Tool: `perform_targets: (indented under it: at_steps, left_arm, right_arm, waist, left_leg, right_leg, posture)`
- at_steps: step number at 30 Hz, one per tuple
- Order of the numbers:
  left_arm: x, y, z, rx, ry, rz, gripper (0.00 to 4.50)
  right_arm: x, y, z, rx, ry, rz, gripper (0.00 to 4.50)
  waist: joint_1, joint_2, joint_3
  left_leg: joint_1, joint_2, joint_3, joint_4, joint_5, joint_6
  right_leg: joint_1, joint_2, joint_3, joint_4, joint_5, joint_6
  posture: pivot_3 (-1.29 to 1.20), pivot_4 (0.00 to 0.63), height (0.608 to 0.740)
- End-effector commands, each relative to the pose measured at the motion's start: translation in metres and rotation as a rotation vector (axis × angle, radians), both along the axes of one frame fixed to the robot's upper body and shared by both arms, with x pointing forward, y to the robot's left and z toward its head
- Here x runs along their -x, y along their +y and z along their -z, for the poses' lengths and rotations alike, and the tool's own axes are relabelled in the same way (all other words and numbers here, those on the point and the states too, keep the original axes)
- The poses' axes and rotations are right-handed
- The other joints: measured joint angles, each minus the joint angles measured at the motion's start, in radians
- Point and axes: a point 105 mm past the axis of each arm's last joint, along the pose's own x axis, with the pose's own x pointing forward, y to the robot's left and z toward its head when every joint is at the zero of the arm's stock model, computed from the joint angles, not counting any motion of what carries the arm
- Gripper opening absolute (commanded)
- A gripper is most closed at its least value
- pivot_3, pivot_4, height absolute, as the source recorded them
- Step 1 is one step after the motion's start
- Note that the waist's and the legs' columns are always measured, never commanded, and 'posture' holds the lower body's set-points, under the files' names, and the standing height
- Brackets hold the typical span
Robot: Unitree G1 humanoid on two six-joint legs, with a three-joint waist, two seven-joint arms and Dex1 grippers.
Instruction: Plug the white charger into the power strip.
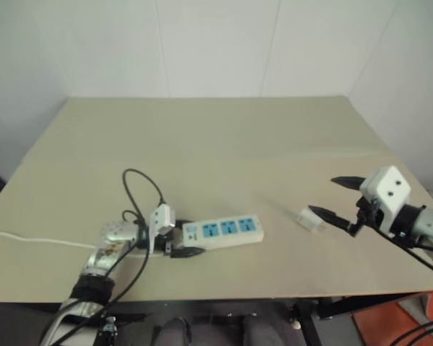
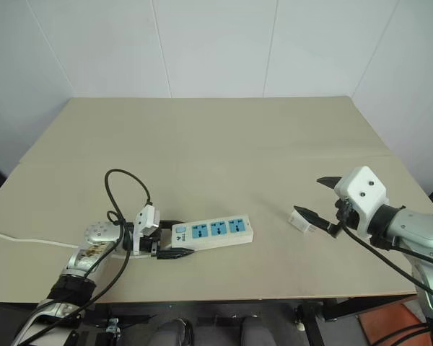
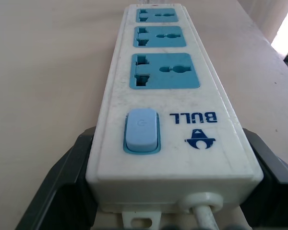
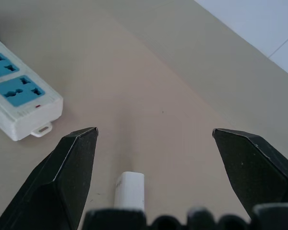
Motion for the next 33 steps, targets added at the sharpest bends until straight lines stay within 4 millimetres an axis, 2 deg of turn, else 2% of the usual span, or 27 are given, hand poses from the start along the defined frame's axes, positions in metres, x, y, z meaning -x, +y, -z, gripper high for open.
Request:
perform_targets:
  at_steps: [1,11,14,17,21,27,33]
  left_arm:
    - [0.006,-0.006,-0.007,-0.017,-0.057,0.085,3.32]
    - [0.009,-0.004,0.011,-0.119,-0.113,0.159,3.32]
    - [0.008,-0.006,0.011,-0.109,-0.106,0.162,3.32]
    - [0.008,-0.01,0.01,-0.095,-0.097,0.168,3.32]
    - [0.007,-0.012,0.011,-0.104,-0.099,0.175,3.32]
    - [0.007,-0.013,0.011,-0.105,-0.102,0.174,3.32]
    - [0.01,-0.015,0.01,-0.106,-0.103,0.17,3.32]
  right_arm:
    - [0.001,0.004,-0.01,0.01,-0.035,-0.024,4.5]
    - [0.004,0.016,0.001,0.045,0.035,-0.099,4.5]
    - [-0.008,0.022,0.001,0.029,0.095,-0.064,4.5]
    - [-0.016,0.029,0.004,0.051,0.193,-0.014,4.5]
    - [-0.029,0.037,-0.002,0.059,0.363,0.062,4.5]
    - [-0.046,0.037,-0.004,0.114,0.623,0.226,4.5]
    - [-0.055,0.025,0.006,0.287,0.736,0.27,4.5]
  waist:
    - [0.0,0.0,0.0]
    - [0.001,0.0,0.0]
    - [-0.001,0.0,0.0]
    - [-0.002,0.0,0.0]
    - [0.0,0.0,0.0]
    - [0.004,0.001,-0.001]
    - [0.01,0.001,-0.001]
  left_leg:
    - [0.0,0.0,0.0,0.0,0.0,0.0]
    - [0.0,0.0,0.0,0.0,0.0,0.0]
    - [0.001,0.0,0.0,0.0,0.0,0.0]
    - [0.001,0.0,0.0,0.001,0.0,0.0]
    - [0.001,0.0,0.0,0.001,0.0,0.0]
    - [-0.002,0.001,0.0,0.001,0.0,0.0]
    - [-0.01,0.001,0.0,0.0,-0.001,0.001]
  right_leg:
    - [0.0,0.0,0.0,0.0,0.0,0.0]
    - [0.0,0.0,0.0,0.0,0.0,0.0]
    - [0.001,0.0,0.0,-0.001,0.0,0.0]
    - [0.002,0.0,0.0,0.0,0.0,0.0]
    - [0.001,0.0,0.0,-0.001,0.0,0.0]
    - [0.0,0.0,-0.001,-0.003,0.005,-0.007]
    - [-0.009,-0.001,-0.001,-0.006,0.006,-0.008]
  posture:
    - [0.0,0.15,0.74]
    - [0.0,0.15,0.74]
    - [0.0,0.15,0.74]
    - [0.0,0.15,0.74]
    - [0.0,0.15,0.74]
    - [0.0,0.15,0.74]
    - [0.0,0.15,0.74]
